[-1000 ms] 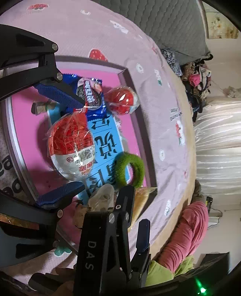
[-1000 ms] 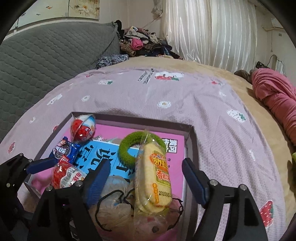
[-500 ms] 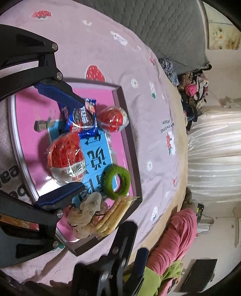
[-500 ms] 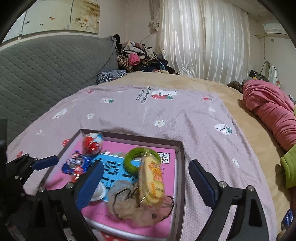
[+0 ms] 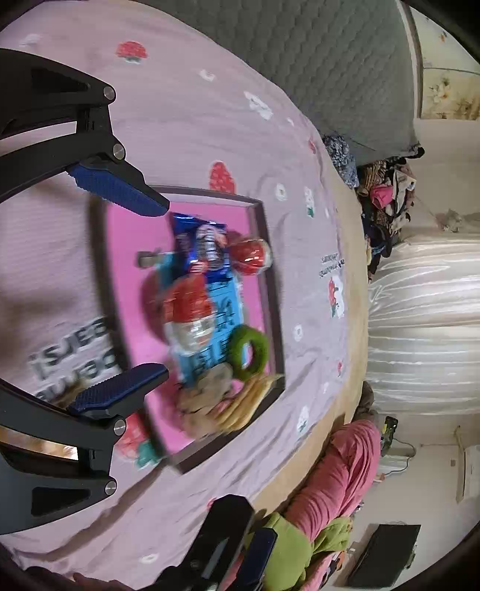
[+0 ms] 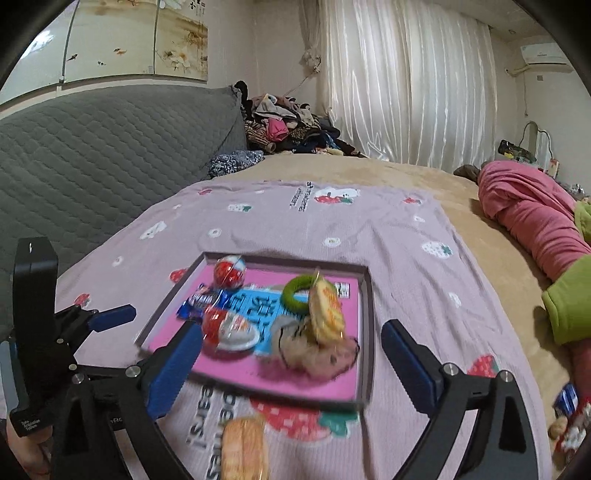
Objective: Organize objects
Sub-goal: 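Move both tools back toward the wrapped biscuit and walnut on the bedspread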
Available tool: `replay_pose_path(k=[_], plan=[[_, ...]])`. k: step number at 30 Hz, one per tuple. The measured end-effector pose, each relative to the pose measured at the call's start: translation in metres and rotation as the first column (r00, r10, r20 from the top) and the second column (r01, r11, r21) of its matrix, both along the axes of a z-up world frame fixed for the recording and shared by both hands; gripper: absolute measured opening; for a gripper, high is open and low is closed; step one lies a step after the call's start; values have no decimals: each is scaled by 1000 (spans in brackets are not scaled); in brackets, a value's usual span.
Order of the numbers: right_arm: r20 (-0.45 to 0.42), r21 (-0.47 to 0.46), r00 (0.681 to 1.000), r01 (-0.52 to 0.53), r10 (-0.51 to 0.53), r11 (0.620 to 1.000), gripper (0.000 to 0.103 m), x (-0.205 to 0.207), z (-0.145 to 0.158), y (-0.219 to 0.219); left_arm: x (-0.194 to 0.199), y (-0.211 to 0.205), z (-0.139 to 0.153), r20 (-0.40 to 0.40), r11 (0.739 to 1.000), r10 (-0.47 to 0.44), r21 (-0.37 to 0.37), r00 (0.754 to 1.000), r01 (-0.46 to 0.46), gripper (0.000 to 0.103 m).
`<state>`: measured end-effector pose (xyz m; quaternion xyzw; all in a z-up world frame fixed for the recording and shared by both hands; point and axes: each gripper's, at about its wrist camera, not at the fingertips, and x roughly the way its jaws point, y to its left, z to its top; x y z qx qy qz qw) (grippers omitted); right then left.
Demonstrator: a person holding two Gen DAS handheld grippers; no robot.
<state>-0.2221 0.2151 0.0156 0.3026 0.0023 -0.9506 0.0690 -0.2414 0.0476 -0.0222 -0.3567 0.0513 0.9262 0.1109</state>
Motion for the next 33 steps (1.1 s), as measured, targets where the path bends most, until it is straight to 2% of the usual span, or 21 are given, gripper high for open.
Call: replay_pose_path(k=[7, 17, 24, 33], plan=[[21, 25, 1000, 2, -3, 1000, 98, 41, 16, 0, 55, 1, 10, 27, 1000, -17, 9, 999, 16, 83], [32, 35, 999, 7, -9, 999, 98, 84, 37, 2, 121, 18, 33, 17, 998, -45, -34, 999, 46, 83], [32, 49, 999, -2, 1, 999, 98, 117, 49, -1, 149, 15, 51, 3, 1000, 0, -30, 1000, 0, 83], [4, 48, 1000, 4, -4, 999, 102, 145, 69, -1, 171, 10, 69, -11, 999, 16, -31, 1000, -17, 83]])
